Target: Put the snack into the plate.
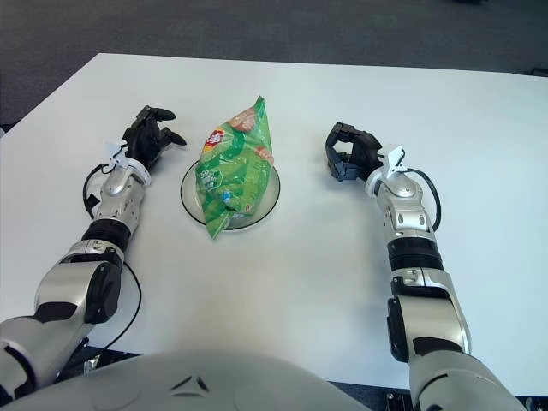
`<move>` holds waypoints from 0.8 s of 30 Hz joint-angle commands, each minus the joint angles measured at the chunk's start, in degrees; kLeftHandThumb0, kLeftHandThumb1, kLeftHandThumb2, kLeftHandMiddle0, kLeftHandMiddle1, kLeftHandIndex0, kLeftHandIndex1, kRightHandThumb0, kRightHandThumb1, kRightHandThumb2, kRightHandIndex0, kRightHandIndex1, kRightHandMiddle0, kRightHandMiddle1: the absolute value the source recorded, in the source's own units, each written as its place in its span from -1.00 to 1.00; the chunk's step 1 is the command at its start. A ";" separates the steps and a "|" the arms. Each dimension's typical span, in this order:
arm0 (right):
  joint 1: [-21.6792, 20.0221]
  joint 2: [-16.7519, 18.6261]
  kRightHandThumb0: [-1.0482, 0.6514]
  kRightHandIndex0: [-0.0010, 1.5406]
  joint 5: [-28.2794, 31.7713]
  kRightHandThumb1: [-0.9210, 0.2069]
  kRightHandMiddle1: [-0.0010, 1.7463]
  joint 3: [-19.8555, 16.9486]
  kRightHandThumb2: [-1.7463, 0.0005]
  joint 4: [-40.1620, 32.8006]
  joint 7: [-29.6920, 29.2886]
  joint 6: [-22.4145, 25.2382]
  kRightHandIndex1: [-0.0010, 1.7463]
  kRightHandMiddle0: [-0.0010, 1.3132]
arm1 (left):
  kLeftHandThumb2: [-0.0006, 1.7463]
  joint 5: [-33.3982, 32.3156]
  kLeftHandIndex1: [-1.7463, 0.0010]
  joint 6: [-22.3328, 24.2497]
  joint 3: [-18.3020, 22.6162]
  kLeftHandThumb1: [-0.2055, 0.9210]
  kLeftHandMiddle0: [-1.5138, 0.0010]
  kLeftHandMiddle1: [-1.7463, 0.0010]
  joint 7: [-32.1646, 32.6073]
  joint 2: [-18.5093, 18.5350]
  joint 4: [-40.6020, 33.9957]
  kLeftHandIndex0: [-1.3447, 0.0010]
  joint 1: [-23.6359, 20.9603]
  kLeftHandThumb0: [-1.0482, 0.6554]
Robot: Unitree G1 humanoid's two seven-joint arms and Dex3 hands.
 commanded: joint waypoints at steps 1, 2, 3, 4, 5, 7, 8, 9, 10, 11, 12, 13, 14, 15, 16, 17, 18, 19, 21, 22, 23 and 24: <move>5.24 0.84 -0.28 0.45 -3.40 -0.19 1.00 2.26 -0.30 4.92 -0.25 4.01 1.00 -0.24 | -0.08 1.06 -1.00 2.72 0.05 1.00 -0.31 -1.00 1.39 -0.07 1.64 -0.02 2.99 -0.41; 5.37 0.91 -0.28 0.45 -3.38 -0.19 1.00 2.28 -0.30 4.69 -0.35 4.08 1.00 -0.24 | -0.09 1.12 -1.00 3.00 0.02 1.00 -0.34 -1.00 1.40 0.05 1.42 -0.05 3.15 -0.40; 5.44 1.00 -0.28 0.44 -3.27 -0.19 1.00 2.20 -0.30 4.58 -0.48 4.10 1.00 -0.24 | -0.09 1.23 -1.00 3.63 -0.07 1.00 -0.36 -1.00 1.21 0.29 1.24 -0.06 3.34 -0.39; 5.61 1.11 -0.28 0.44 -3.19 -0.19 1.00 2.16 -0.30 4.27 -0.62 4.20 1.00 -0.24 | -0.10 1.28 -1.00 4.13 -0.09 0.99 -0.41 -1.00 1.00 0.50 0.96 -0.11 3.57 -0.38; 5.74 1.37 -0.28 0.45 -2.87 -0.19 1.00 1.83 -0.30 4.11 -0.92 4.15 1.00 -0.24 | -0.10 1.18 -1.00 4.58 -0.11 0.98 -0.44 -1.00 0.01 0.82 0.90 -0.14 3.95 -0.37; 5.90 1.93 -0.28 0.46 -2.21 -0.17 1.00 1.02 -0.31 3.95 -1.81 4.11 1.00 -0.23 | -0.08 0.83 -1.00 5.09 -0.08 0.90 -0.52 -1.00 -2.00 1.23 1.09 -0.21 4.58 -0.35; 6.11 2.26 -0.28 0.46 -1.89 -0.16 1.00 0.60 -0.32 3.61 -2.37 4.19 1.00 -0.22 | -0.07 0.60 -1.00 5.26 -0.02 0.87 -0.56 -1.00 -2.99 1.37 1.06 -0.24 4.96 -0.35; 6.27 2.46 -0.29 0.46 -1.72 -0.16 1.00 0.37 -0.33 3.34 -2.73 4.27 1.00 -0.22 | -0.07 0.46 -1.00 5.37 0.04 0.85 -0.58 -1.00 -3.55 1.42 0.98 -0.25 5.20 -0.34; 6.46 2.61 -0.29 0.47 -1.66 -0.15 1.00 0.24 -0.33 2.98 -2.95 4.39 1.00 -0.21 | -0.06 0.38 -1.00 5.48 0.11 0.83 -0.60 -1.00 -3.92 1.48 0.80 -0.27 5.39 -0.34; 6.69 2.92 -0.29 0.47 -1.45 -0.15 1.00 -0.15 -0.33 2.60 -3.49 4.41 1.00 -0.21 | -0.06 0.25 -1.00 5.60 0.17 0.81 -0.62 -1.00 -4.55 1.52 0.69 -0.29 5.60 -0.33; 7.00 3.36 -0.29 0.47 -1.14 -0.14 1.00 -0.70 -0.34 2.11 -4.23 4.28 1.00 -0.21 | -0.04 0.10 -1.00 5.63 0.18 0.78 -0.63 -1.00 -5.22 1.50 0.45 -0.31 5.94 -0.33; 7.23 3.68 -0.29 0.47 -0.95 -0.14 1.00 -1.12 -0.34 1.74 -4.76 4.20 1.00 -0.21 | -0.03 0.00 -1.00 5.66 0.20 0.77 -0.64 -1.00 -5.71 1.48 0.26 -0.32 6.18 -0.33; 7.47 4.07 -0.29 0.47 -0.72 -0.14 1.00 -1.64 -0.34 1.37 -5.37 4.05 1.00 -0.21 | -0.03 -0.02 -1.00 5.66 0.03 0.75 -0.65 -1.00 -5.98 1.17 -0.61 -0.33 6.76 -0.32; 7.62 4.31 -0.29 0.47 -0.62 -0.14 1.00 -1.94 -0.34 1.10 -5.72 3.98 1.00 -0.20 | -0.02 -0.02 -1.00 5.67 -0.10 0.73 -0.66 -1.00 -6.10 0.94 -1.27 -0.35 7.16 -0.32; 7.86 4.54 -0.29 0.47 -0.53 -0.14 1.00 -2.21 -0.34 0.69 -6.08 3.95 1.00 -0.20 | -0.01 -0.03 -1.00 5.75 -0.20 0.72 -0.67 -1.00 -6.18 0.74 -2.08 -0.36 7.59 -0.32; 8.04 4.71 -0.29 0.47 -0.50 -0.13 1.00 -2.41 -0.34 0.36 -6.32 3.96 1.00 -0.20 | -0.01 -0.05 -1.00 5.86 -0.26 0.71 -0.67 -1.00 -6.24 0.62 -2.67 -0.37 7.89 -0.31; 8.23 4.91 -0.29 0.47 -0.47 -0.13 1.00 -2.67 -0.34 0.04 -6.63 3.84 1.00 -0.20 | 0.00 -0.12 -1.00 5.88 -0.30 0.70 -0.68 -1.00 -6.39 0.52 -3.19 -0.38 8.16 -0.31; 8.46 5.06 -0.29 0.48 -0.44 -0.13 1.00 -2.85 -0.35 -0.39 -6.85 3.85 1.00 -0.20 | 0.01 -0.19 -1.00 5.97 -0.33 0.68 -0.69 -1.00 -6.51 0.46 -3.78 -0.38 8.46 -0.30; 8.74 5.33 -0.29 0.49 -0.47 -0.12 1.00 -3.20 -0.35 -0.93 -7.25 3.81 1.00 -0.19 | 0.02 -0.33 -1.00 6.10 -0.40 0.65 -0.69 -1.00 -6.79 0.34 -4.70 -0.39 8.98 -0.30; 8.82 5.51 -0.29 0.50 -0.49 -0.12 1.00 -3.40 -0.35 -1.08 -7.53 3.74 1.00 -0.19 | 0.03 -0.41 -1.00 6.15 -0.45 0.65 -0.69 -1.00 -7.02 0.29 -5.09 -0.39 9.23 -0.30; 8.87 5.64 -0.29 0.51 -0.52 -0.12 1.00 -3.56 -0.36 -1.18 -7.72 3.69 1.00 -0.19 | 0.03 -0.46 -1.00 6.21 -0.48 0.64 -0.69 -1.00 -7.18 0.25 -5.39 -0.39 9.41 -0.30; 8.94 5.79 -0.29 0.53 -0.50 -0.11 1.00 -3.77 -0.36 -1.28 -7.99 3.51 1.00 -0.19 | 0.04 -0.45 -1.00 6.30 -0.56 0.63 -0.70 -1.00 -7.35 0.26 -5.79 -0.39 9.68 -0.29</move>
